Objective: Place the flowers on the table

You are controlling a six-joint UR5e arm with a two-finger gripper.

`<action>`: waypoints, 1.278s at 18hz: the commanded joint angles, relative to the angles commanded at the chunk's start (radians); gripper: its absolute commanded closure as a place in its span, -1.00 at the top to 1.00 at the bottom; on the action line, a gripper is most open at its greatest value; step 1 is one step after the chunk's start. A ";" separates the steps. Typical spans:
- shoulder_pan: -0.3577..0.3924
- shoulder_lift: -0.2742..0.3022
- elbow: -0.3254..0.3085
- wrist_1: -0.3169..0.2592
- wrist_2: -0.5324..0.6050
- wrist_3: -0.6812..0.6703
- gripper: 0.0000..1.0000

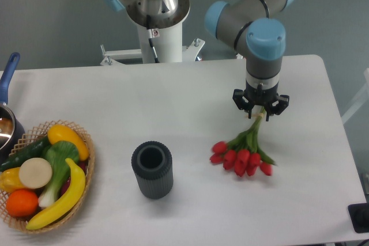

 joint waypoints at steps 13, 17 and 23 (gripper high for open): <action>0.012 0.008 0.055 0.031 -0.012 0.138 1.00; 0.037 0.011 0.080 0.029 -0.076 0.149 1.00; 0.086 0.012 0.074 0.029 -0.187 0.244 1.00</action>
